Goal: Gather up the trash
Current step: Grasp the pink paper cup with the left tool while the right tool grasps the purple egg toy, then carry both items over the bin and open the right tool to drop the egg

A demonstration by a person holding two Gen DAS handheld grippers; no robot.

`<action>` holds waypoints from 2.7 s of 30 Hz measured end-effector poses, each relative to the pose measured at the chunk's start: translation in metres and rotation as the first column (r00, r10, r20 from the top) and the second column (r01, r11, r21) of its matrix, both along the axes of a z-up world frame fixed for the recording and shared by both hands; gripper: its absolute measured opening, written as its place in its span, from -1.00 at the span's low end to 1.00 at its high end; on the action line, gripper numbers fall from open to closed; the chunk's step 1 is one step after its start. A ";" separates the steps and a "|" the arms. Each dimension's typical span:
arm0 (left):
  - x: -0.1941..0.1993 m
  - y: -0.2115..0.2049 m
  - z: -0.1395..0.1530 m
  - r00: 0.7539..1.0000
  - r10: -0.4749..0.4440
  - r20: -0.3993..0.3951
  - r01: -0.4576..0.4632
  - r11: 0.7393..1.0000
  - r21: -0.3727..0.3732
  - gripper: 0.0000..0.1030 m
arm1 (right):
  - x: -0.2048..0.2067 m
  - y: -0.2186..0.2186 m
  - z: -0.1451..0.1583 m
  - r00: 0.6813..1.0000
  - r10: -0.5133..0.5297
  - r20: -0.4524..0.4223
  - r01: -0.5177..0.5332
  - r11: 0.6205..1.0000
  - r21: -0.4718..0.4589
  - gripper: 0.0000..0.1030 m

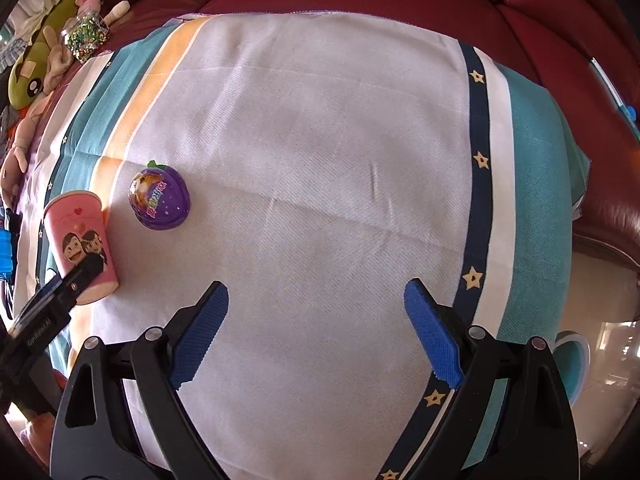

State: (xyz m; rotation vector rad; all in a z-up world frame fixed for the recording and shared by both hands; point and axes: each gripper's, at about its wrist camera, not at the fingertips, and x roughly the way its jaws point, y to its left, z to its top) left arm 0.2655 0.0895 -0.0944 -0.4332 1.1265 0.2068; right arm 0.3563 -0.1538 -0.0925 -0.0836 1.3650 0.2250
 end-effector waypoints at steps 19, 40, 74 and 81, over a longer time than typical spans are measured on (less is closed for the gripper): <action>0.003 0.041 0.006 0.971 -0.228 0.072 0.227 0.974 0.015 0.14 | 0.022 0.117 -0.003 0.988 0.152 0.010 -0.152 0.988 0.007 0.20; 0.000 0.057 -0.003 0.961 -0.262 0.084 0.259 0.965 0.042 0.37 | 0.017 0.163 -0.030 0.956 0.286 0.065 -0.277 0.953 -0.122 -0.07; -0.063 -0.131 0.049 0.793 -0.593 0.141 0.571 0.804 0.166 0.16 | -0.114 -0.059 0.055 0.981 -0.101 0.166 0.082 0.990 0.118 -0.05; -0.073 -0.230 0.057 0.671 -0.726 0.152 0.704 0.688 0.174 0.16 | -0.151 -0.158 0.064 0.948 -0.255 0.193 0.227 0.962 0.152 -0.05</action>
